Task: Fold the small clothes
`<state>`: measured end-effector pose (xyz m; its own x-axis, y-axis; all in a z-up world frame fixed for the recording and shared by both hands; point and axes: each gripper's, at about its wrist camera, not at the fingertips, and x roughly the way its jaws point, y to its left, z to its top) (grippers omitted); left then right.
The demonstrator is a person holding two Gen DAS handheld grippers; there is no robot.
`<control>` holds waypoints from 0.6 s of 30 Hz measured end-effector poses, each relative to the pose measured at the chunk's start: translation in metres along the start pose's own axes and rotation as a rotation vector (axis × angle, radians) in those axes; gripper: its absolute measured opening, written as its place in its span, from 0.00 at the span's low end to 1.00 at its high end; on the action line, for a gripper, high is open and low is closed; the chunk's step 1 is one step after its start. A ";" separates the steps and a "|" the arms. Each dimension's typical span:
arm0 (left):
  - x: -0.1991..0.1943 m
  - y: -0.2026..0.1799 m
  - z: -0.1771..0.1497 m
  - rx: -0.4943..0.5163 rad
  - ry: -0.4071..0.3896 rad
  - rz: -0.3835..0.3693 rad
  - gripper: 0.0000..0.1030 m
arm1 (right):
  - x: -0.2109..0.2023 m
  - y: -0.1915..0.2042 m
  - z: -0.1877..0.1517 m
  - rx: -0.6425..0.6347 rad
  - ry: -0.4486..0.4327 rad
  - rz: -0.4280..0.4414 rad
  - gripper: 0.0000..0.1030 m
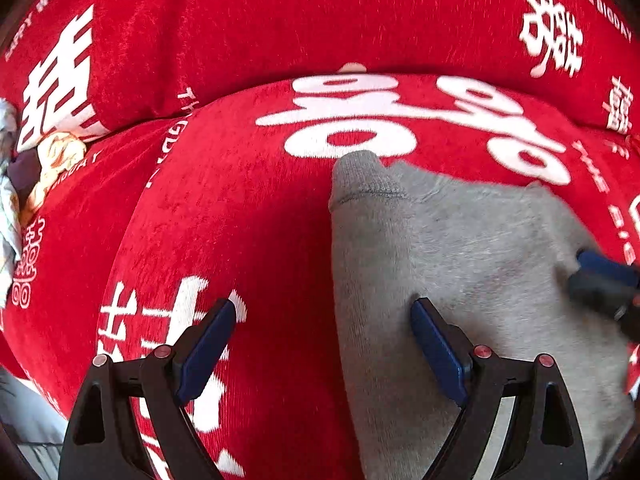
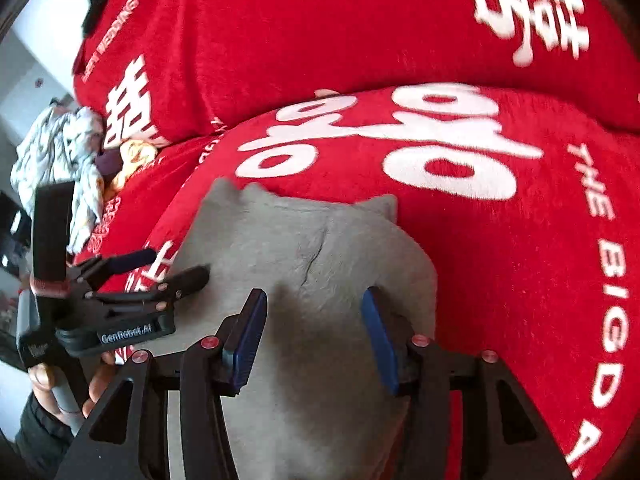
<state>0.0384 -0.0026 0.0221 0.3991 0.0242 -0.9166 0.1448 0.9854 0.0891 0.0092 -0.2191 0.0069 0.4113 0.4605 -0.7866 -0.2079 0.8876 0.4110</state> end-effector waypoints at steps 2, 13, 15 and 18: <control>-0.001 0.000 -0.001 0.003 -0.009 -0.001 0.87 | -0.003 0.000 0.001 0.017 0.004 0.005 0.52; -0.064 -0.004 -0.064 0.021 -0.104 -0.044 0.87 | -0.076 0.059 -0.090 -0.216 -0.066 0.060 0.56; -0.071 -0.006 -0.075 0.018 -0.118 -0.043 0.87 | -0.072 0.059 -0.107 -0.238 -0.053 0.043 0.56; -0.075 -0.010 -0.086 0.024 -0.128 -0.023 0.87 | -0.064 0.043 -0.122 -0.198 -0.044 0.018 0.56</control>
<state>-0.0706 -0.0001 0.0560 0.5078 -0.0218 -0.8612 0.1760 0.9812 0.0790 -0.1345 -0.2101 0.0186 0.4434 0.4792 -0.7575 -0.3842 0.8651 0.3224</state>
